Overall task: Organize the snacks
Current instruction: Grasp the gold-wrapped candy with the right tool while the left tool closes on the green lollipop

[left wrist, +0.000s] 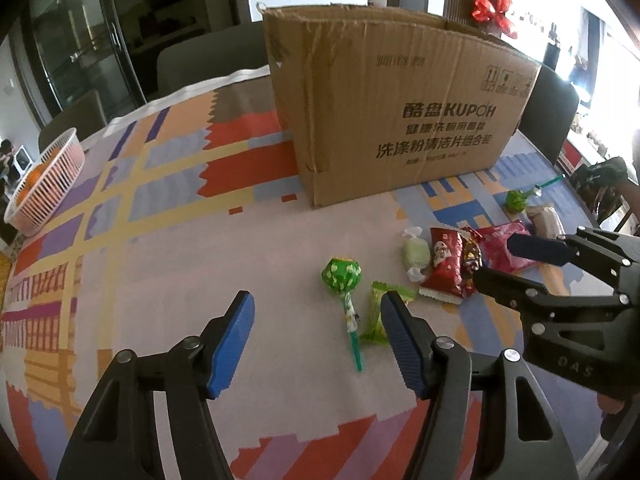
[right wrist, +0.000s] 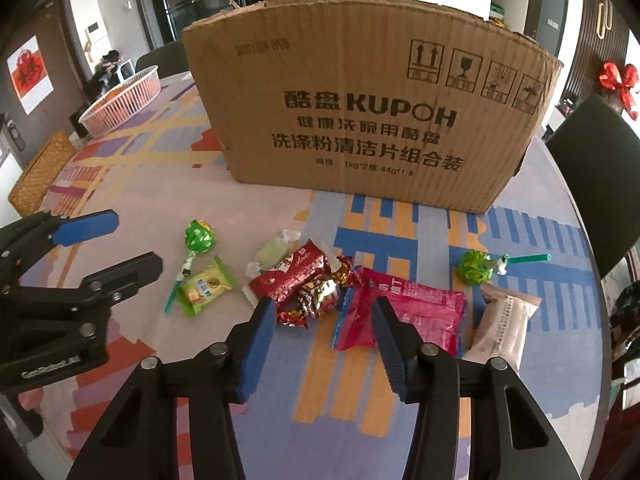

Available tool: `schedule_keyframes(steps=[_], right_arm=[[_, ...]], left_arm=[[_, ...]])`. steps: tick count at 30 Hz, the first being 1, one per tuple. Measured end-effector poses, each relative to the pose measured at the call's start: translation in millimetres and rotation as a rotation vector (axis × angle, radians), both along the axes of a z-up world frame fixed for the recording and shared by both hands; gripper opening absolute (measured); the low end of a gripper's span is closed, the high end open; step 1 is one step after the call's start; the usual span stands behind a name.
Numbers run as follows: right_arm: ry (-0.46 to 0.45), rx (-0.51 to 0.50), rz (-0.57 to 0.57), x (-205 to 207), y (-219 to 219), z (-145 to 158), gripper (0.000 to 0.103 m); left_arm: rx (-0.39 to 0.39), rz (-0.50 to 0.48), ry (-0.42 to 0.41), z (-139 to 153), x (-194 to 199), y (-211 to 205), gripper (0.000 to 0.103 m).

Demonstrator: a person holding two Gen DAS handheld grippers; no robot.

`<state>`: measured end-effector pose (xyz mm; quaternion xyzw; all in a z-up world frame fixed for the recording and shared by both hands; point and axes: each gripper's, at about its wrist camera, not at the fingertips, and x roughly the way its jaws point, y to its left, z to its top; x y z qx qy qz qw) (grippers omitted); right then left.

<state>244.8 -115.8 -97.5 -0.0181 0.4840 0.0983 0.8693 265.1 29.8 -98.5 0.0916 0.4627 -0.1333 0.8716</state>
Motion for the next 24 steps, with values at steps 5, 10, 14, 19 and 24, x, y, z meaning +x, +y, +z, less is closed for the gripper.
schedule_keyframes(steps=[5, 10, 14, 19, 24], right_arm=[[0.013, 0.009, 0.002, 6, 1, -5, 0.043], [0.023, 0.014, 0.012, 10, 3, -9, 0.037], [0.034, 0.013, 0.014, 13, 4, -13, 0.036], [0.041, 0.019, 0.014, 17, 5, -17, 0.035], [0.044, 0.024, 0.013, 21, 7, -19, 0.035]], left_arm=[[-0.004, -0.01, 0.027, -10, 13, -5, 0.058], [0.006, -0.024, 0.044, -18, 20, -12, 0.056], [0.009, -0.024, 0.055, -22, 25, -14, 0.052], [0.002, -0.025, 0.071, -26, 31, -16, 0.045], [0.0, -0.026, 0.093, -29, 37, -18, 0.032]])
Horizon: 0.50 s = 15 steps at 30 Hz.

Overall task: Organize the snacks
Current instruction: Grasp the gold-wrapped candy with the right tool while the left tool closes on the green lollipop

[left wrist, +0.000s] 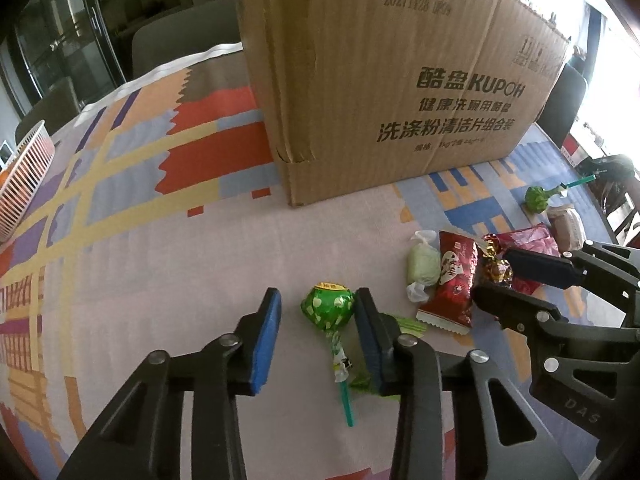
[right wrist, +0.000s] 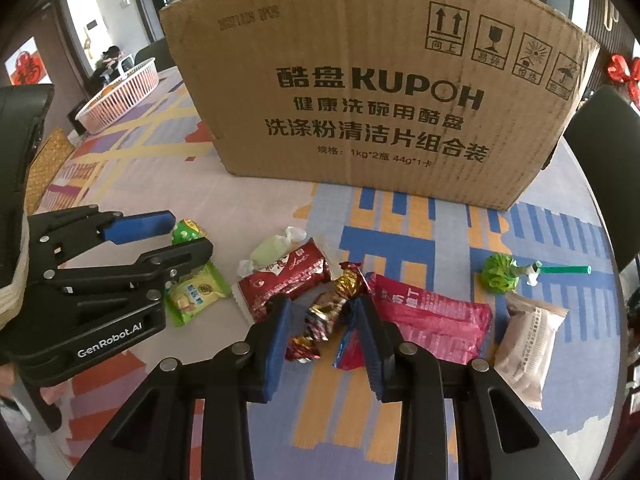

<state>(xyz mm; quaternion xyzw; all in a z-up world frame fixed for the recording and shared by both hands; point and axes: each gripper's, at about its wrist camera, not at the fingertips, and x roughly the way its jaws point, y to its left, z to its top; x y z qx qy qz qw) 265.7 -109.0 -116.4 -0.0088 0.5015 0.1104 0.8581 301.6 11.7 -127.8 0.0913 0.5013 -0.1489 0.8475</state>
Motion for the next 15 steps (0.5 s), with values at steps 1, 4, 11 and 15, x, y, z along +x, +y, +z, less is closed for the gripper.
schedule_keyframes(steps=[1, 4, 11, 15], right_arm=[[0.0, 0.002, 0.0, 1, 0, 0, 0.035], [-0.001, 0.002, -0.001, 3, -1, -1, 0.03], [-0.005, 0.014, 0.0, 0, -4, -2, 0.023], [-0.015, 0.022, -0.003, -3, -8, 3, 0.018]], left_arm=[[0.0, -0.002, 0.006, -1, 0, -1, 0.03], [0.009, -0.003, 0.007, -1, 0, -3, 0.026], [0.015, 0.014, -0.026, 11, -9, -3, 0.026], [0.015, 0.015, -0.05, 22, -17, -4, 0.026]])
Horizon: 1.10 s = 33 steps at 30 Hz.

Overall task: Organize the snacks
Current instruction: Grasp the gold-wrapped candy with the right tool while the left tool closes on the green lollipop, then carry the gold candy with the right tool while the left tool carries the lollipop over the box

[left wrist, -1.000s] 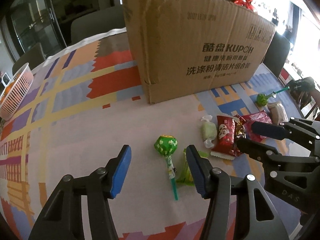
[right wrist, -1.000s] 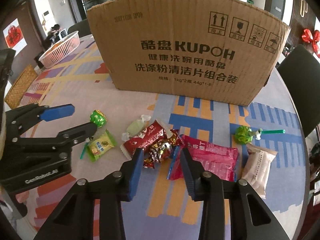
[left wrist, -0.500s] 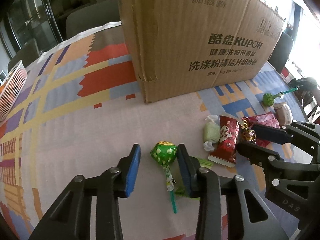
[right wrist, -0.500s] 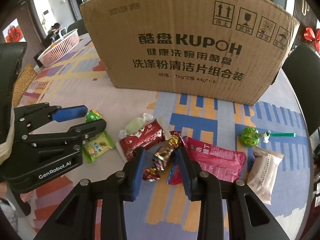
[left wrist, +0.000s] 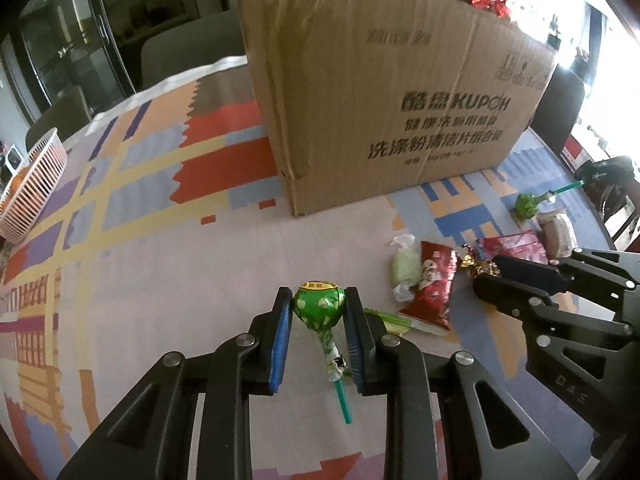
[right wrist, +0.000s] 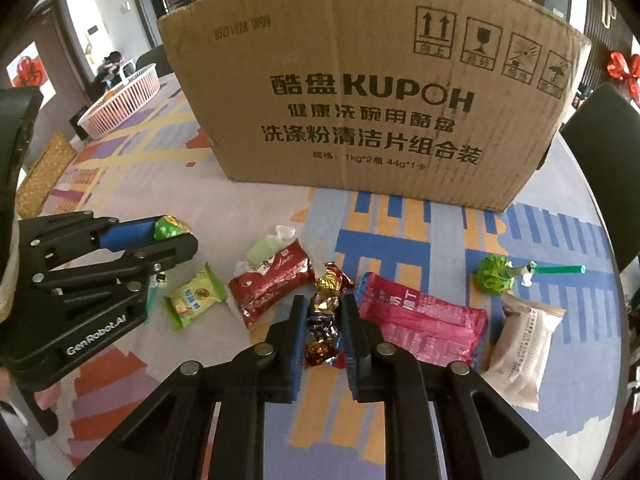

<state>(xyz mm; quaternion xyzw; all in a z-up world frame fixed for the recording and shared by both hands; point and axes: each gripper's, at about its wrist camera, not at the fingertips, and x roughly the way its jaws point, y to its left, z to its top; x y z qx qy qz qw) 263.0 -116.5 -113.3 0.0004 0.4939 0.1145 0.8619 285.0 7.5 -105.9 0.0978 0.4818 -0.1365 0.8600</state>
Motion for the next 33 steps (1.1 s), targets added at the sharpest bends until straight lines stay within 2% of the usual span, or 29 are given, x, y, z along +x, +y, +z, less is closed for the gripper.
schedule_keyframes(steps=[13, 19, 33], right_arm=[[-0.065, 0.038, -0.016, -21, -16, 29, 0.018], [-0.129, 0.066, -0.016, -32, -23, 58, 0.018], [-0.307, 0.095, -0.017, -42, -34, 128, 0.018]], left_arm=[[-0.038, -0.004, -0.045, 35, -28, -10, 0.026], [-0.064, -0.009, -0.071, 52, -38, -19, 0.026], [-0.107, -0.009, -0.2, 118, -43, -37, 0.026]])
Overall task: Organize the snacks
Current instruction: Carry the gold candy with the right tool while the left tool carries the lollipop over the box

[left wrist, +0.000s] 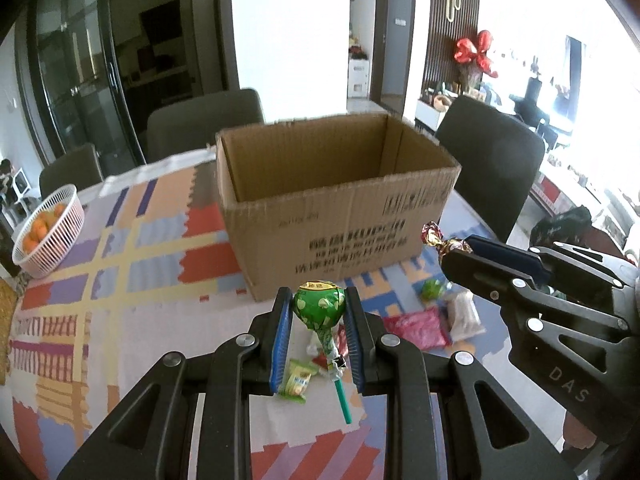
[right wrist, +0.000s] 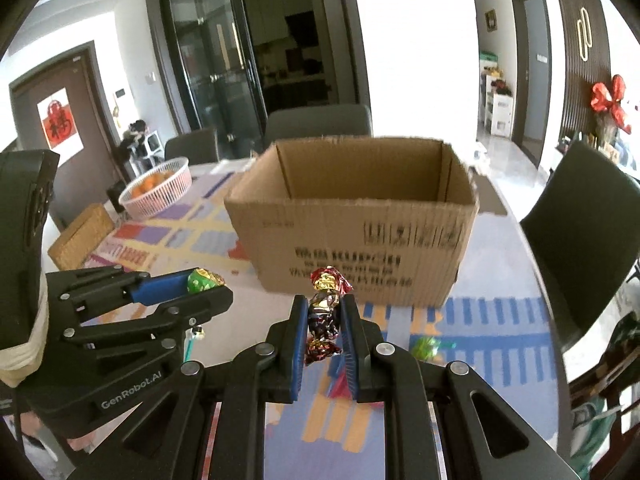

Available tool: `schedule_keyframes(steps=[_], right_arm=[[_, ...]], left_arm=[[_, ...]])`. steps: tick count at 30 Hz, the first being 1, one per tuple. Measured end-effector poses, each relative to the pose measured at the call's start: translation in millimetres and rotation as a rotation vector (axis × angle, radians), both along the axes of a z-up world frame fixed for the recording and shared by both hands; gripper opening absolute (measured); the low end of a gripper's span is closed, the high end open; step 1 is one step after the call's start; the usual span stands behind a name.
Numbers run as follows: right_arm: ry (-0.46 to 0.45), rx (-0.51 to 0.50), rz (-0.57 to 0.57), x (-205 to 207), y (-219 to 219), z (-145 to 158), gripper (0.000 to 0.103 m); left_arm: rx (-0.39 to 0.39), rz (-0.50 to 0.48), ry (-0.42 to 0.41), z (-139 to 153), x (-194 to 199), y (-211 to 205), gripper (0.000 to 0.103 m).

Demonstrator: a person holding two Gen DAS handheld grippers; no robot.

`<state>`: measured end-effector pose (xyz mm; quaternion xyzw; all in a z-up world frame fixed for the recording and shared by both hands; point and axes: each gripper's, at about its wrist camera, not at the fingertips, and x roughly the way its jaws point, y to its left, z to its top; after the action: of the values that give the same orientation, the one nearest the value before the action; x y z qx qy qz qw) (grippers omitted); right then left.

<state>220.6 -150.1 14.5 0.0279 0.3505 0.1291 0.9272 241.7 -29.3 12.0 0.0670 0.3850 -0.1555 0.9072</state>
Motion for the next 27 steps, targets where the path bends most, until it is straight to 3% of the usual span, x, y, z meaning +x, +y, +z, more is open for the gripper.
schedule_keyframes(steps=[14, 27], right_arm=[[-0.151, -0.007, -0.025, 15, -14, 62, 0.018], [-0.167, -0.01, -0.042, 54, -22, 80, 0.018]], left_arm=[[-0.028, 0.018, -0.102, 56, 23, -11, 0.026], [-0.014, 0.018, -0.086, 66, 72, -19, 0.026]])
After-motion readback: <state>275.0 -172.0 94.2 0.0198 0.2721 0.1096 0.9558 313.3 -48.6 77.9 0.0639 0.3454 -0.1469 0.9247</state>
